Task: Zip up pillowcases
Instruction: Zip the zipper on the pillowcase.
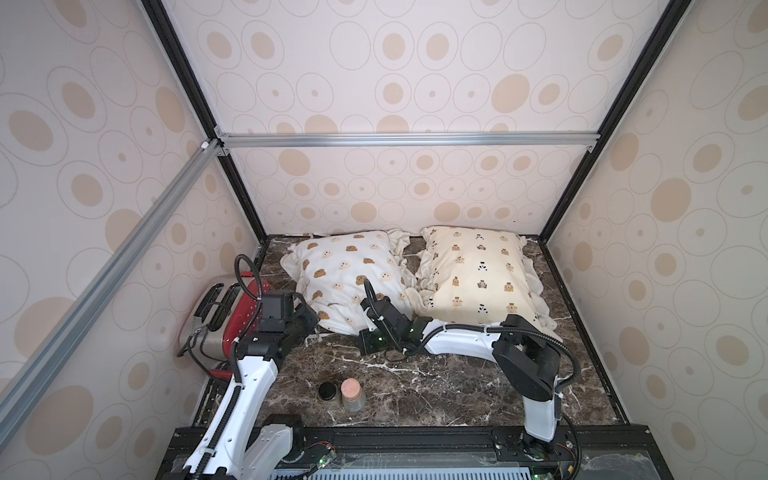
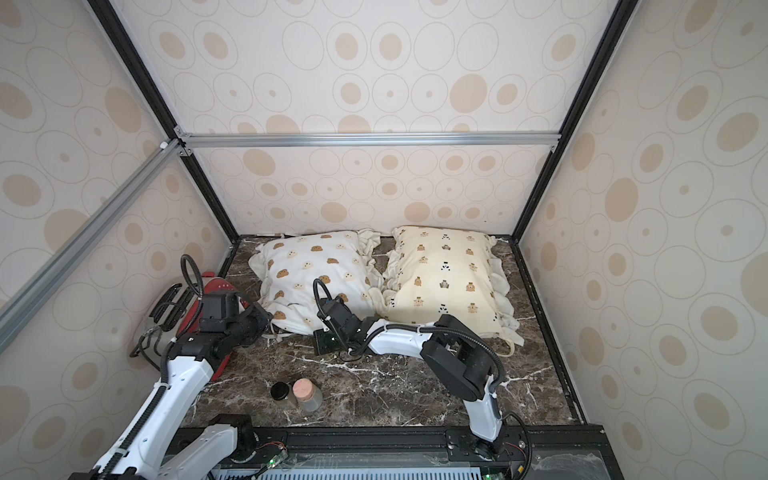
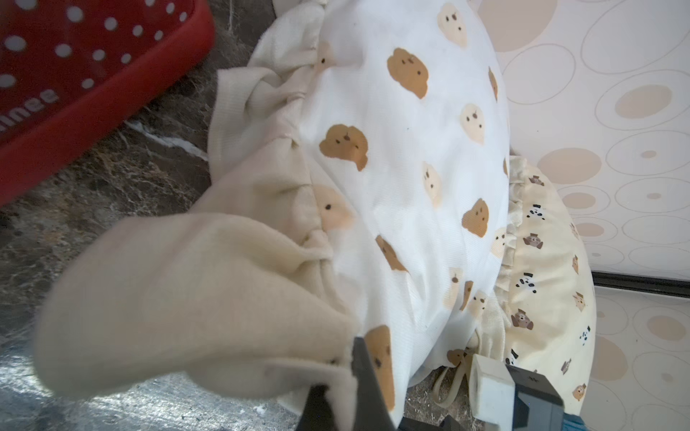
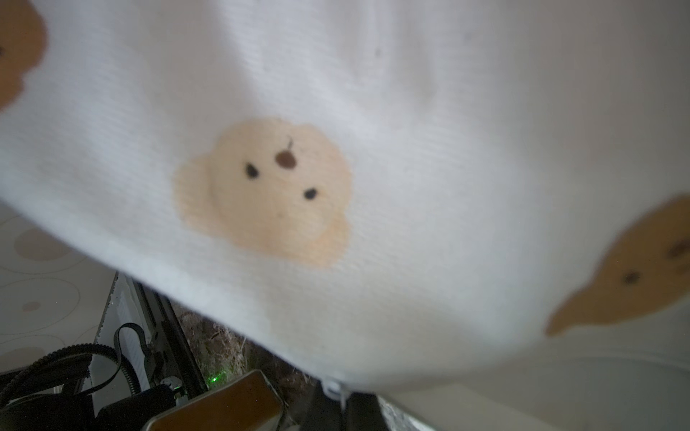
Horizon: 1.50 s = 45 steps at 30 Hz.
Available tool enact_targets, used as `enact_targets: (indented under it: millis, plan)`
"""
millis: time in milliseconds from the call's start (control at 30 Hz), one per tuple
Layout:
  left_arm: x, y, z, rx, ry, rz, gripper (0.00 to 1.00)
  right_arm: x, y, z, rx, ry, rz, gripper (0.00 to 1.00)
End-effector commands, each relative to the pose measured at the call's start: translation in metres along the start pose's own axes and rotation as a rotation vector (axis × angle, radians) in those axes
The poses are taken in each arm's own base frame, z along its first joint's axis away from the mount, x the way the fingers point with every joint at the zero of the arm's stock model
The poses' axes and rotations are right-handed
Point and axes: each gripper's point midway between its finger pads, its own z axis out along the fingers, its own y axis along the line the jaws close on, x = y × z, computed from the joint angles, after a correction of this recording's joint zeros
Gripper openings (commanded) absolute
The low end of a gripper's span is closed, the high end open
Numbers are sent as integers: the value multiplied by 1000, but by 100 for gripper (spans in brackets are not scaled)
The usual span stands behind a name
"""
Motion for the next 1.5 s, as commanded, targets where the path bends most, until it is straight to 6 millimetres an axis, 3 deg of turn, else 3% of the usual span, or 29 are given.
enact_targets:
  millis: [0,467,1000,1467]
  plan:
    - [-18,-4,-10,-15,-68,16,0,-2,-9,-11,30,-13,15,0]
    - [-17,23,-1,-92,-68,-40,0,1,-31,-26,61,-26,40,0]
    - [-19,42,7,-116,-51,-95,0,3,-61,-44,111,-49,78,0]
    - [-20,47,6,-125,-50,-111,0,2,-105,-61,195,-75,136,0]
